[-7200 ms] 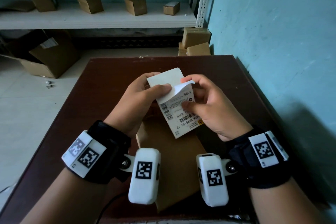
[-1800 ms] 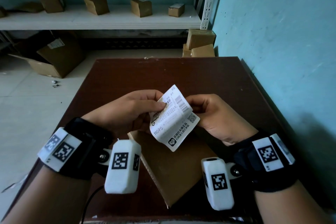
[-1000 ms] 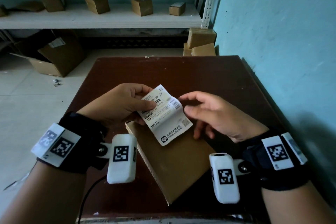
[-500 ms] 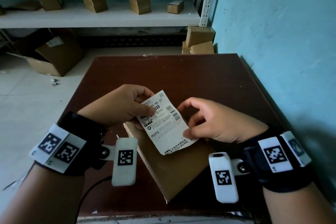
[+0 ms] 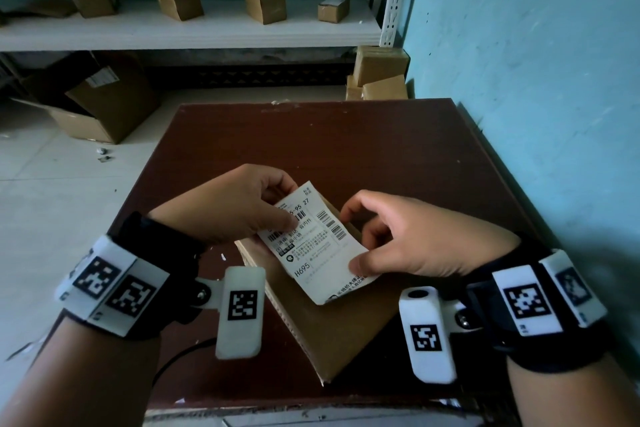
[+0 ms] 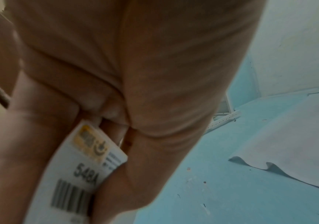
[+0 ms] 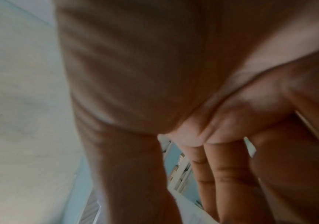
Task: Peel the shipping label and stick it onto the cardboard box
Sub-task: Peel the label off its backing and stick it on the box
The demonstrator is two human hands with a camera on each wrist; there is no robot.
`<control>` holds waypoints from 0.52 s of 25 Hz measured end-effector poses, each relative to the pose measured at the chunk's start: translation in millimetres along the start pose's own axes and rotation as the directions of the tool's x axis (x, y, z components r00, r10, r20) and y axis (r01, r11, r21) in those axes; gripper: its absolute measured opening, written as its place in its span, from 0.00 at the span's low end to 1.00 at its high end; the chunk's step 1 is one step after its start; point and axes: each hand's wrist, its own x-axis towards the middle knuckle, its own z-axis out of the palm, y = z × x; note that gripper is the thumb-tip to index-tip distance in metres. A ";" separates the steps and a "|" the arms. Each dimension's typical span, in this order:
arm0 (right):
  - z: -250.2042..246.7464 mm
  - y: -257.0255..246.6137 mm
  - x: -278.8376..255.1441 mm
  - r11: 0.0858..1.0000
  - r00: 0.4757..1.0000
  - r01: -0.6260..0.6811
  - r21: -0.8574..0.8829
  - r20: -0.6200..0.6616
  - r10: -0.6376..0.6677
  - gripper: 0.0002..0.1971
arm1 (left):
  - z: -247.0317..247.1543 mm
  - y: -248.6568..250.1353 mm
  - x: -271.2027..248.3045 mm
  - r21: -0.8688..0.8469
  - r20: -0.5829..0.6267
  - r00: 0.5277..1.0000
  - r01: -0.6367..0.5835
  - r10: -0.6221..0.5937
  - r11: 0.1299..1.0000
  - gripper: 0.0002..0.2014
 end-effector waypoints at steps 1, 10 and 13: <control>0.8 -0.6 0.0 1.000 1.000 0.001 -0.013 -0.009 -0.001 0.24 | 0.0 0.3 -0.3 -0.004 0.004 1.000 0.002 -0.002 1.000 0.10; -0.9 -1.0 -5.8 0.996 0.999 -0.038 -0.076 -0.028 0.036 0.26 | 1.3 5.1 -6.9 -0.042 0.077 0.997 0.010 -0.007 0.999 0.10; 0.9 -4.5 -7.6 0.991 0.999 -0.051 -0.126 -0.023 0.048 0.26 | 3.7 5.6 -6.2 -0.010 0.084 0.996 0.023 -0.022 1.000 0.09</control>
